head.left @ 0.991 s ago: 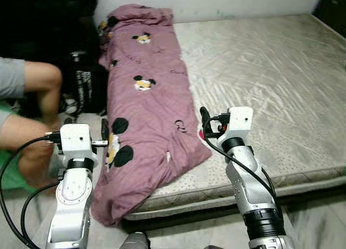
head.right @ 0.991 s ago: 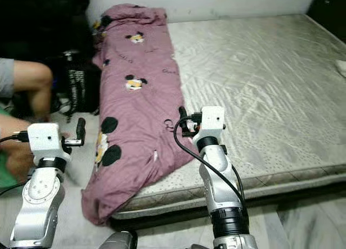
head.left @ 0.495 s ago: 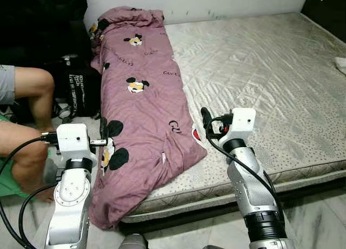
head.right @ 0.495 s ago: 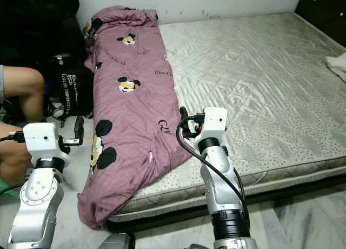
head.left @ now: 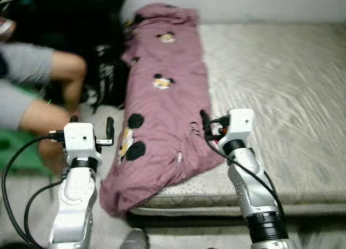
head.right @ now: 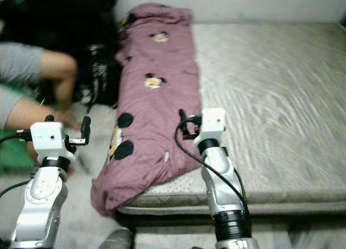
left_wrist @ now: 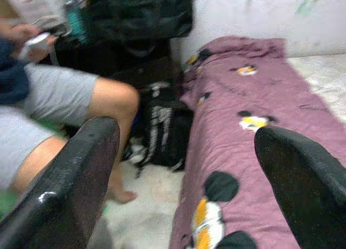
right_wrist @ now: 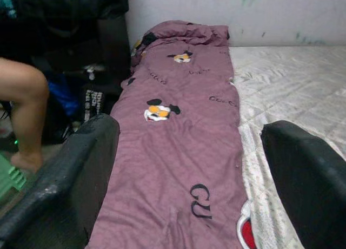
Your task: Clean up the room
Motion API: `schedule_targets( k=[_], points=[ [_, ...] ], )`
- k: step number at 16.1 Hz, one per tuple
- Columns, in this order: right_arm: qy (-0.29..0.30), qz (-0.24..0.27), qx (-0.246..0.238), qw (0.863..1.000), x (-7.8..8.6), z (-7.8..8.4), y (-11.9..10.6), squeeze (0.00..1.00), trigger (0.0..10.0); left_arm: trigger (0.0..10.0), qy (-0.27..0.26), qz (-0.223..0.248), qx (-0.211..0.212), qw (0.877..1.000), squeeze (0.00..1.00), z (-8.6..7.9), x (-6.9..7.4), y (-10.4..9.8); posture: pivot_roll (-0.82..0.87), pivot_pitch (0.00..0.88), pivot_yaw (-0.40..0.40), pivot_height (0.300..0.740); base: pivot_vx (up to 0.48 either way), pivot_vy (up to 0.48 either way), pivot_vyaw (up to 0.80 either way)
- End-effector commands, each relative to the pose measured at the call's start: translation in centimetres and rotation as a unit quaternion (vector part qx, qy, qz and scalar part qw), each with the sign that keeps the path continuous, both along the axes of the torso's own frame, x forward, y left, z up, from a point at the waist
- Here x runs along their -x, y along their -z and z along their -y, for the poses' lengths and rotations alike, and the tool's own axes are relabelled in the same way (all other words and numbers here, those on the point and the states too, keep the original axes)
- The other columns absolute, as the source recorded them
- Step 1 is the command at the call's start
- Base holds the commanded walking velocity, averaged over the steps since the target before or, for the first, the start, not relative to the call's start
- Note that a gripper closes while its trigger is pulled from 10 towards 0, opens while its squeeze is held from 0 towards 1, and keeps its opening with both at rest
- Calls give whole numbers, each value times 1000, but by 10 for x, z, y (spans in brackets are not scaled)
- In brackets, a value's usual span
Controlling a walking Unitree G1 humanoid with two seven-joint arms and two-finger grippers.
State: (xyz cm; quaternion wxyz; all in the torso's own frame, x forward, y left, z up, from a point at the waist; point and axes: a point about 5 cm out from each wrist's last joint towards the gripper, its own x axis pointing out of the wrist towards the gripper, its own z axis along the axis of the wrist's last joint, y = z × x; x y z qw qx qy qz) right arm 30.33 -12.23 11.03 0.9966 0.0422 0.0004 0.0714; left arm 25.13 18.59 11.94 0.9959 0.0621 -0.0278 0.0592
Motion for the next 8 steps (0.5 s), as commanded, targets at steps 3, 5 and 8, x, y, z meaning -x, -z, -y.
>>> schedule_targets(
  k=[3,5,8],
  points=[
    [2,5,-11,1000,-1,-2,-4,0,10000,10000,-3,-8,-11,1000,0,-2,0,2,73,61,-21,740,0,0,169],
    [2,4,-13,1000,-1,-2,-4,0,10000,10000,-3,-8,-10,1000,0,-2,-1,2,73,61,-21,740,0,0,0],
    [4,4,-19,1000,-2,-2,-4,0,10000,10000,-2,-5,-13,1000,0,-1,-2,2,73,66,-21,740,0,0,0]
  ],
)
